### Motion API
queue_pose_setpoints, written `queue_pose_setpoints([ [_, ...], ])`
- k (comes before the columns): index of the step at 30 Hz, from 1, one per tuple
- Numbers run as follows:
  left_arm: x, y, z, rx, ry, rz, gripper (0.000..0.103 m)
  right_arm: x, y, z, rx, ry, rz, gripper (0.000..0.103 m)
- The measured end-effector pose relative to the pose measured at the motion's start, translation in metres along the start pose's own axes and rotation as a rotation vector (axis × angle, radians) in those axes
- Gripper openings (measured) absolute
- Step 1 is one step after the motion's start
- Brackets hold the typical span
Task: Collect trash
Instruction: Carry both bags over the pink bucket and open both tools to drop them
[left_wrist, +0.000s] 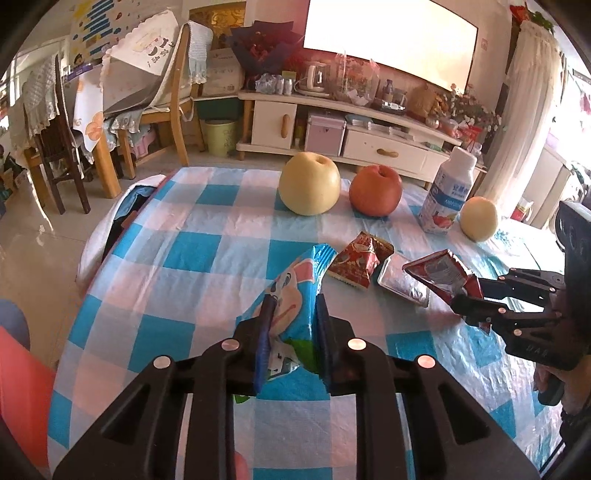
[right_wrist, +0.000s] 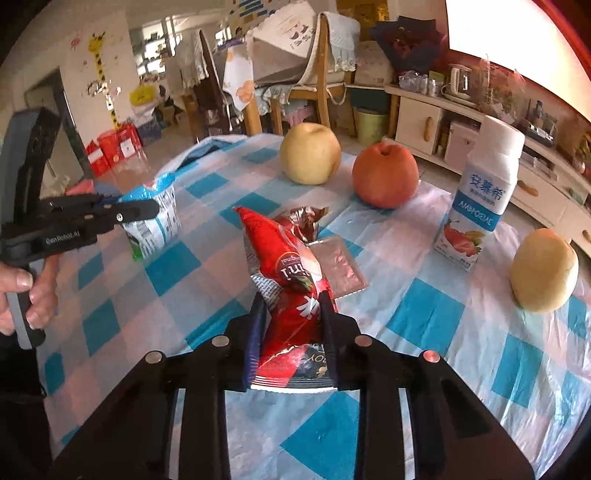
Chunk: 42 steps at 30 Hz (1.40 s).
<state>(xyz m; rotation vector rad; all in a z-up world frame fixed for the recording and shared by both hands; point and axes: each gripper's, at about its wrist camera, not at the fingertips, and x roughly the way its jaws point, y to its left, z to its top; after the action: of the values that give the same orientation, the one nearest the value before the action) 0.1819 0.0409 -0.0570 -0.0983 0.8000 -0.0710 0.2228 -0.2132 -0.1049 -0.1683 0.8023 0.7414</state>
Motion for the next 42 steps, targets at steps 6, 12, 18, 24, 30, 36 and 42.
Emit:
queue_pose_setpoints([
  [6, -0.01, 0.001, 0.003, -0.001, -0.027, -0.004, 0.022, -0.014, 0.01, 0.009, 0.001, -0.048, 0.012, 0.03],
  [12, -0.025, 0.005, 0.006, -0.009, -0.049, -0.008, 0.022, -0.027, 0.027, 0.015, -0.001, -0.088, 0.027, 0.03],
  [18, -0.052, 0.007, 0.008, -0.006, -0.082, -0.011, 0.022, -0.044, 0.044, 0.02, 0.021, -0.131, 0.043, 0.03],
  [24, -0.09, 0.012, 0.013, -0.001, -0.154, 0.02, 0.021, -0.063, 0.07, 0.028, 0.008, -0.156, 0.052, 0.03],
  [30, -0.131, 0.046, 0.006, -0.039, -0.178, 0.075, 0.021, -0.074, 0.11, 0.05, -0.041, -0.179, 0.081, 0.03],
  [36, -0.187, 0.102, -0.003, -0.09, -0.226, 0.169, 0.015, -0.066, 0.176, 0.084, -0.123, -0.2, 0.158, 0.03],
  [42, -0.2, 0.15, -0.019, -0.087, -0.187, 0.213, 0.011, -0.04, 0.24, 0.11, -0.179, -0.195, 0.236, 0.03],
])
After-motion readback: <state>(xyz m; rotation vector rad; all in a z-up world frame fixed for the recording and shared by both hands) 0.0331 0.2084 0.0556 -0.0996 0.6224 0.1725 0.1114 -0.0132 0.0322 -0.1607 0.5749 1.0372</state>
